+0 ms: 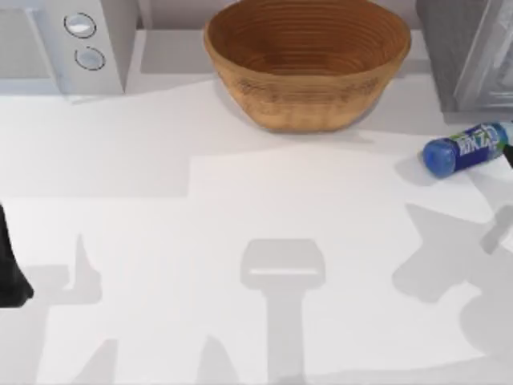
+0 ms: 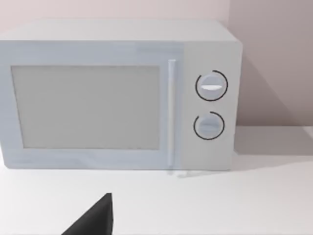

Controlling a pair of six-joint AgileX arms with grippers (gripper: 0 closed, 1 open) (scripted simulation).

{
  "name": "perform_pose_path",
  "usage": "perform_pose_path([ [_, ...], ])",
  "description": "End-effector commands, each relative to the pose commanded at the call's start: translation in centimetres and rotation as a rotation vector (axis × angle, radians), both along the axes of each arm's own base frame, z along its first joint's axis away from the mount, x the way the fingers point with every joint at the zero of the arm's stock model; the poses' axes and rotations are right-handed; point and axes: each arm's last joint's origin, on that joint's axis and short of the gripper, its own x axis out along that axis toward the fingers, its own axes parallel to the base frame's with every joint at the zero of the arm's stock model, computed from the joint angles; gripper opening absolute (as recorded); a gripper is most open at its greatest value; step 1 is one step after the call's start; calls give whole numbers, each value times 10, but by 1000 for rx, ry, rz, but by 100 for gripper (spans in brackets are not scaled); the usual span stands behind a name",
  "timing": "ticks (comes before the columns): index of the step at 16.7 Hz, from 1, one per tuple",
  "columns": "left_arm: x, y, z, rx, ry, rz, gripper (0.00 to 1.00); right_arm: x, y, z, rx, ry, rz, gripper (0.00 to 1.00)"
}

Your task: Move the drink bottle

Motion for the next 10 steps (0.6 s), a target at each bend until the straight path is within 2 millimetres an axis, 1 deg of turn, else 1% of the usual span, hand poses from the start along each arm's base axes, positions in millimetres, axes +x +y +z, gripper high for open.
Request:
perform_pose_path([
  [2, 0, 0, 0, 0, 0, 0, 100, 0, 8, 4, -5, -14, 23, 0],
  [7, 0, 0, 0, 0, 0, 0, 100, 0, 8, 4, -5, -14, 23, 0],
  [10, 0, 0, 0, 0, 0, 0, 100, 5, 9, 2, -6, -17, 22, 0],
])
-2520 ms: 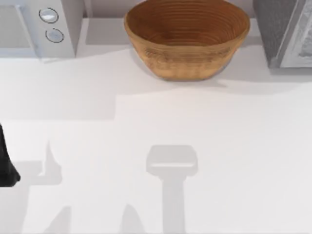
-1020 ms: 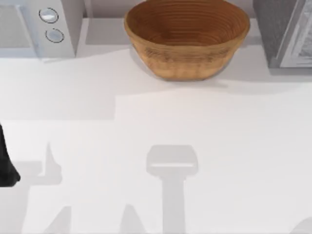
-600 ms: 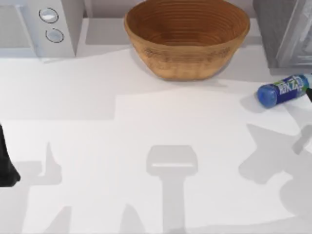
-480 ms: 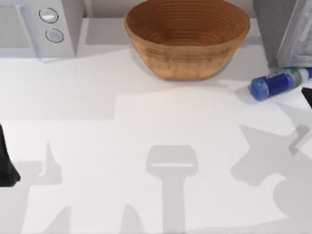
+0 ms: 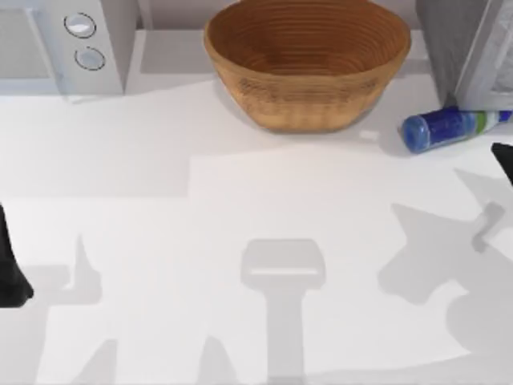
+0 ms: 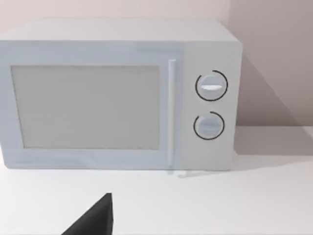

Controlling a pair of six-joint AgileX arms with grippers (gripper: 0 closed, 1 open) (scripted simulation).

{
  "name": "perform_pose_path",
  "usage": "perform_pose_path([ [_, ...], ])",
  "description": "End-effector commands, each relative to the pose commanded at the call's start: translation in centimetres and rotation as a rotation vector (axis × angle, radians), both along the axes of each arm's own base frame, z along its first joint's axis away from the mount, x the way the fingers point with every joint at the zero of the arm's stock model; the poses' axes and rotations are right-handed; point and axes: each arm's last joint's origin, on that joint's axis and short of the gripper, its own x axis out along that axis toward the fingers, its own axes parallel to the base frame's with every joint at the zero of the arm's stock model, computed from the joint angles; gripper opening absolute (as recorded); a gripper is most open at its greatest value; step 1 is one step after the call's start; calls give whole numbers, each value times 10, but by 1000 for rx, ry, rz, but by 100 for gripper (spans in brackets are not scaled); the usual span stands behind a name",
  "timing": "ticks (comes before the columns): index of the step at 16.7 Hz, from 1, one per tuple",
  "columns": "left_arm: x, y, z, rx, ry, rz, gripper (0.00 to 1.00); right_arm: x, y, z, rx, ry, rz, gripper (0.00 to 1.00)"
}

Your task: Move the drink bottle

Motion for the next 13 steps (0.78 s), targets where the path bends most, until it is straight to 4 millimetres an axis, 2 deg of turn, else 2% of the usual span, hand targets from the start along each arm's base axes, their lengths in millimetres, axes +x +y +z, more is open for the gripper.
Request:
perform_pose_path([
  [7, 0, 0, 0, 0, 0, 0, 100, 33, 34, -32, 1, 5, 1, 0],
  [11, 0, 0, 0, 0, 0, 0, 100, 34, 36, -33, 1, 3, 1, 0],
  [13, 0, 0, 0, 0, 0, 0, 100, 34, 36, -33, 1, 3, 1, 15],
])
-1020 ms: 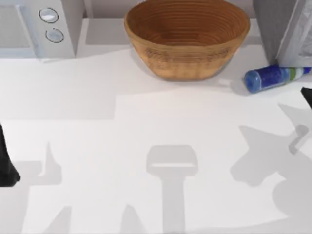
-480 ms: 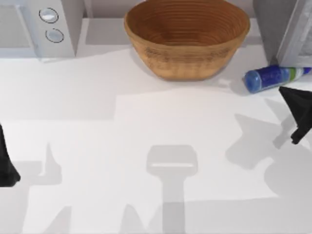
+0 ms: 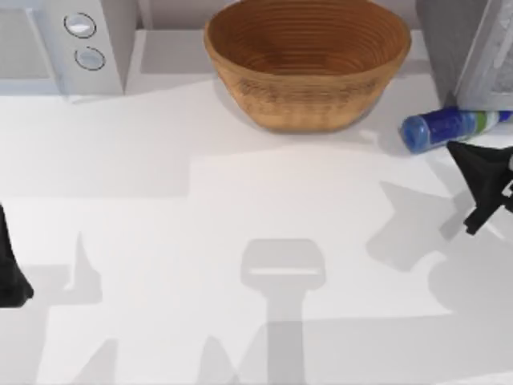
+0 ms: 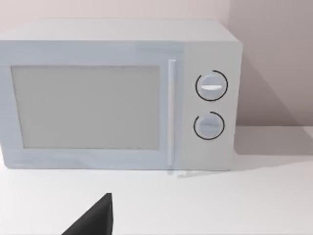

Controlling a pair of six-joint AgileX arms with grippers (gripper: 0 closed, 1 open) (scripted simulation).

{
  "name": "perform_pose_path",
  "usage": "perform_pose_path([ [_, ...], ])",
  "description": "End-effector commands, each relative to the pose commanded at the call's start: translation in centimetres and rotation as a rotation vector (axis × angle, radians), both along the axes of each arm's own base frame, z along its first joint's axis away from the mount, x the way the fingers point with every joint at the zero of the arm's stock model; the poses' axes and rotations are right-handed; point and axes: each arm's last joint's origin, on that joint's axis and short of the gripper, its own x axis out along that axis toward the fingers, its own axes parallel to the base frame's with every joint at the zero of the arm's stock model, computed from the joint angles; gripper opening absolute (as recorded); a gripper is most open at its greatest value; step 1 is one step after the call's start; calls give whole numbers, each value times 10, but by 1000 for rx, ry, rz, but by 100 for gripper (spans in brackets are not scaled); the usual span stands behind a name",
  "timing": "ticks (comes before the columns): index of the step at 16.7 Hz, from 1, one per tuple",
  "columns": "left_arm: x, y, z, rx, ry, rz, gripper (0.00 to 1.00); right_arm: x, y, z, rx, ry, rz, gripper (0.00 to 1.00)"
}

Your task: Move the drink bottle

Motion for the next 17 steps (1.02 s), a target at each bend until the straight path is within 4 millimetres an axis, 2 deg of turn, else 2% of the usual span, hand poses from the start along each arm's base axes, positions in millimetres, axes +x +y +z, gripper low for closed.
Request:
perform_pose_path([
  [11, 0, 0, 0, 0, 0, 0, 100, 0, 0, 0, 0, 0, 0, 98],
  [17, 0, 0, 0, 0, 0, 0, 100, 0, 0, 0, 0, 0, 0, 100],
])
